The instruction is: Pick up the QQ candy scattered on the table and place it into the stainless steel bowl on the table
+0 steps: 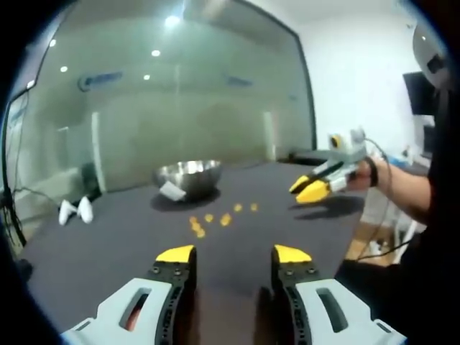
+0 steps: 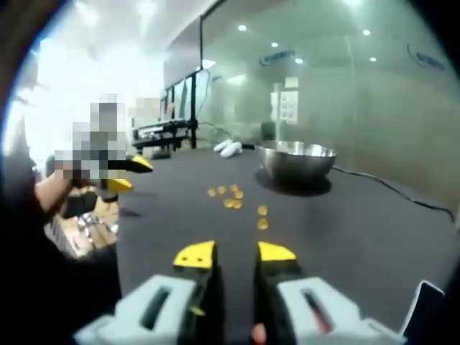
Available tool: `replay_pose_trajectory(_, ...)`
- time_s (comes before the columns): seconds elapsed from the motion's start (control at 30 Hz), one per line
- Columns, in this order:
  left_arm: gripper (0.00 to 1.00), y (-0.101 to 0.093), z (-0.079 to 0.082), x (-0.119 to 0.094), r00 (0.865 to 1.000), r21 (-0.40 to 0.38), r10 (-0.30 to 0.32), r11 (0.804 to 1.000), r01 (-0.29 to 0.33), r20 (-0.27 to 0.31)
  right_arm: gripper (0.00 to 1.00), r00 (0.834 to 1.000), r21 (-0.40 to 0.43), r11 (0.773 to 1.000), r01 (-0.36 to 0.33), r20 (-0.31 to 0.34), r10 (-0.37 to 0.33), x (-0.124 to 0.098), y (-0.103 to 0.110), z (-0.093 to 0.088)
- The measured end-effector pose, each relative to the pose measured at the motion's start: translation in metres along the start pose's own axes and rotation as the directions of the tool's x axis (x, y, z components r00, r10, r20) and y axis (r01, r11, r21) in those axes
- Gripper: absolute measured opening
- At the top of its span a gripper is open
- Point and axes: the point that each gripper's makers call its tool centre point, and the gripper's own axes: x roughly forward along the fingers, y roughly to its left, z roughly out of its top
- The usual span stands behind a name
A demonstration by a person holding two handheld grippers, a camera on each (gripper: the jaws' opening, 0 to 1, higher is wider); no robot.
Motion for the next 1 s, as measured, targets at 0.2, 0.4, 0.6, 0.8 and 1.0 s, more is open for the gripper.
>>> replay_pose_trajectory(0.2, 0.43, 0.0005, -0.0002, -0.0007, 1.0, 0.0, 0.003, 1.0, -0.003, 0.0, 0.22, 1.0, 0.009, 1.0, 0.02, 0.0, -0.02, 0.0004, -0.0038, -0.0016)
replay_pose_trajectory(0.4, 0.43, 0.0006, -0.0008, 0.0005, 1.0, 0.004, -0.001, 1.0, 0.001, -0.008, 0.22, 0.999, 0.024, 0.999, 0.032, 0.011, -0.033, 0.0009, -0.0076, -0.0005)
replay_pose_trajectory(0.6, 0.44, 0.0019, 0.001, 0.0007, 1.0, 0.0, 0.001, 1.0, -0.001, 0.001, 0.22, 1.0, 0.017, 1.0, 0.027, 0.012, -0.027, 0.0033, -0.0055, -0.0012)
replay_pose_trajectory(0.8, 0.44, 0.002, -0.0021, -0.0007, 1.0, -0.008, 0.004, 1.0, -0.004, -0.004, 0.22, 1.0, 0.019, 0.999, 0.027, 0.01, -0.027, 0.0043, -0.0059, -0.0013)
replay_pose_trajectory(1.0, 0.44, 0.0018, -0.0001, -0.0033, 1.0, -0.006, 0.003, 1.0, -0.003, 0.006, 0.22, 1.0, 0.017, 1.0, 0.021, 0.0, -0.021, 0.0065, -0.0027, -0.0018)
